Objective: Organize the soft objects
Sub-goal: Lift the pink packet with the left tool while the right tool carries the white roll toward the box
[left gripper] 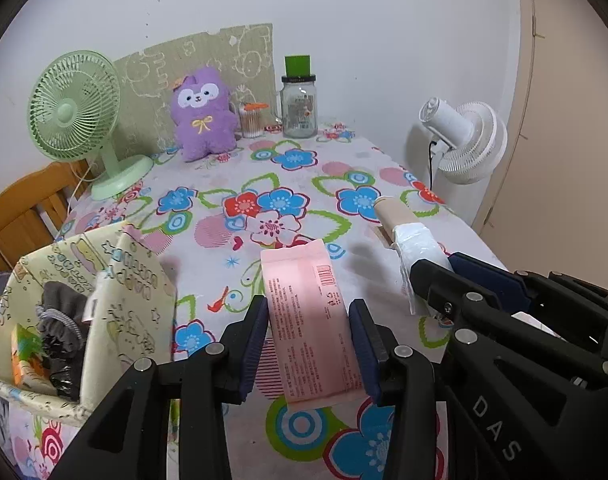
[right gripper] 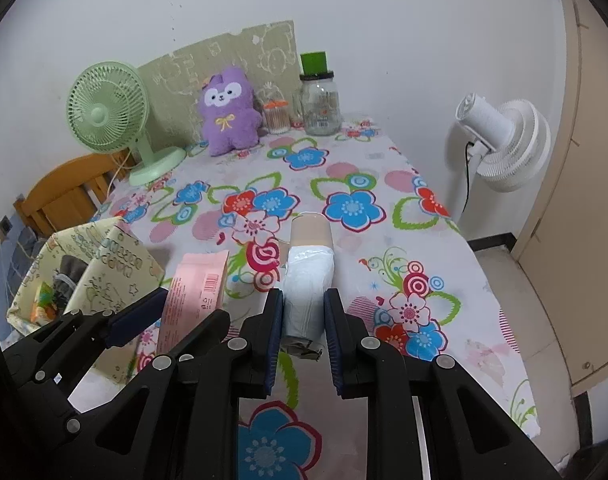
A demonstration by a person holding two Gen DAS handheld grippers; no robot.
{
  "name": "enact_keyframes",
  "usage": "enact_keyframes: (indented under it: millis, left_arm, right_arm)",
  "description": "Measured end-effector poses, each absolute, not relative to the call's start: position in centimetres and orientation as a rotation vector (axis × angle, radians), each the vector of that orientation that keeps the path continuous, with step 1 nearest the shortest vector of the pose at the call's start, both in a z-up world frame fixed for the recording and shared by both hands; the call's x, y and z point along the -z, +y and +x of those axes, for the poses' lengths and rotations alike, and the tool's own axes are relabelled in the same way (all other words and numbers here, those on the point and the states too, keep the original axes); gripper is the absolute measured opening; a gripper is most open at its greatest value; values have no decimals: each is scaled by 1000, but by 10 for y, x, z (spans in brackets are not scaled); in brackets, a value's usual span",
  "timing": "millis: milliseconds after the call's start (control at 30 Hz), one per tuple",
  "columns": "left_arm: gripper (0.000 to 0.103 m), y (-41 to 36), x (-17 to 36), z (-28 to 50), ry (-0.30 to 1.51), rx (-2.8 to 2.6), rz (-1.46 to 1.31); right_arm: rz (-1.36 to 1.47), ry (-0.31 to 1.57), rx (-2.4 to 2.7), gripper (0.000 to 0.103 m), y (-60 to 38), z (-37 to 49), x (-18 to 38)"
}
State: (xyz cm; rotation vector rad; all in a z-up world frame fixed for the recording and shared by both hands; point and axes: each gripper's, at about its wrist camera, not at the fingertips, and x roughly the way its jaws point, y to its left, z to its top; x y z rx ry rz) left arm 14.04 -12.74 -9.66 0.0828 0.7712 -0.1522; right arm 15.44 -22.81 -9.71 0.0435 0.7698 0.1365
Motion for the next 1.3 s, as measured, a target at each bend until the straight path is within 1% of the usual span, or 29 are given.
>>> enact_keyframes:
  millis: [967, 1300]
  left_arm:
    - [43, -96, 34, 83, 637, 138, 73]
    - [43, -72, 26, 77, 620, 107, 75]
  right_arm:
    - [-40, 622, -122, 24, -191, 93, 30]
    - [-54, 613, -131, 24, -167, 91, 22]
